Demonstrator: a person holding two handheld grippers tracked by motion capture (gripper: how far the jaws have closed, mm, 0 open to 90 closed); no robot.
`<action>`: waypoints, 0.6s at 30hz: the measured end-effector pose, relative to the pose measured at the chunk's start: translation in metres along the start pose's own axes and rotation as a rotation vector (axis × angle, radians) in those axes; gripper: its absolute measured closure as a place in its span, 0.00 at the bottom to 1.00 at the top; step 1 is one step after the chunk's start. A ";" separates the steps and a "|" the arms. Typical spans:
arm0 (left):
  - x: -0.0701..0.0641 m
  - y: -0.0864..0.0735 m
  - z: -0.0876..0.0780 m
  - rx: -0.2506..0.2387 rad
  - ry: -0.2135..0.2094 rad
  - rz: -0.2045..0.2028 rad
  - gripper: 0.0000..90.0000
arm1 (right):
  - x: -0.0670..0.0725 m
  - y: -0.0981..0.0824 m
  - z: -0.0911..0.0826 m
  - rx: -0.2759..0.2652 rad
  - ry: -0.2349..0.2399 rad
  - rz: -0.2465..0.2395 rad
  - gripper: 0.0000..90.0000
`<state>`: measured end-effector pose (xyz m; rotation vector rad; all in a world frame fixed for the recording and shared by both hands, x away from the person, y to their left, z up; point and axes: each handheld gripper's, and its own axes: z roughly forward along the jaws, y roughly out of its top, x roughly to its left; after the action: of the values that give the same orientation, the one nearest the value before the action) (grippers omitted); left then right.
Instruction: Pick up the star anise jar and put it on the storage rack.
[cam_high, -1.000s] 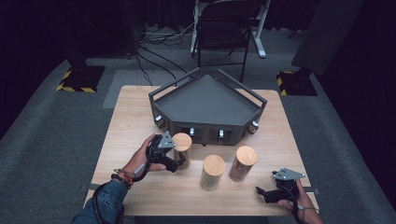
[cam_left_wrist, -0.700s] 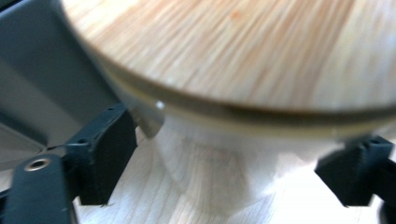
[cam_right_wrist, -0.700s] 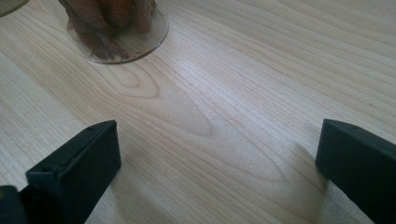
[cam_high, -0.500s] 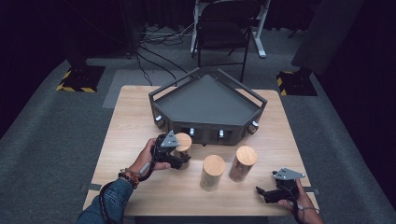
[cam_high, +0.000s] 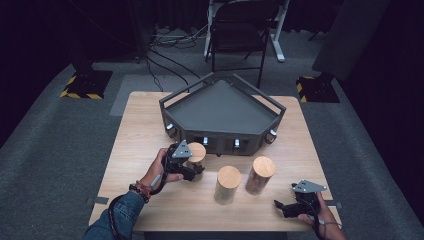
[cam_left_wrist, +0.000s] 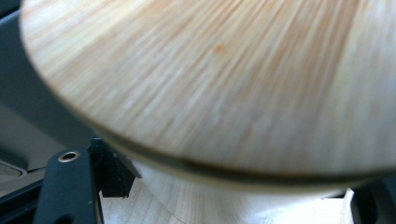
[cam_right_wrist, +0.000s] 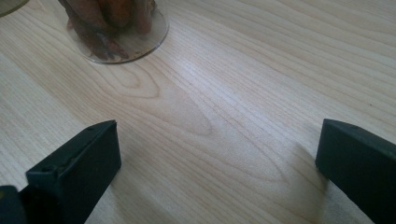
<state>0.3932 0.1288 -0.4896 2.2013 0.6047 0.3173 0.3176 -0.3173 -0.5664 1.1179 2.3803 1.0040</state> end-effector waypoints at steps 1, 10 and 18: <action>0.000 0.001 -0.001 0.003 -0.002 -0.001 0.27 | 0.000 0.000 0.000 0.000 0.000 0.000 0.00; -0.001 0.018 -0.015 -0.020 0.003 -0.018 0.27 | 0.000 0.000 0.000 0.000 0.000 0.000 0.00; 0.002 0.036 -0.033 -0.041 0.014 -0.033 0.27 | 0.000 0.000 0.000 0.000 0.000 0.000 0.00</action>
<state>0.3927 0.1307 -0.4408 2.1496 0.6363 0.3250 0.3176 -0.3173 -0.5664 1.1181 2.3803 1.0040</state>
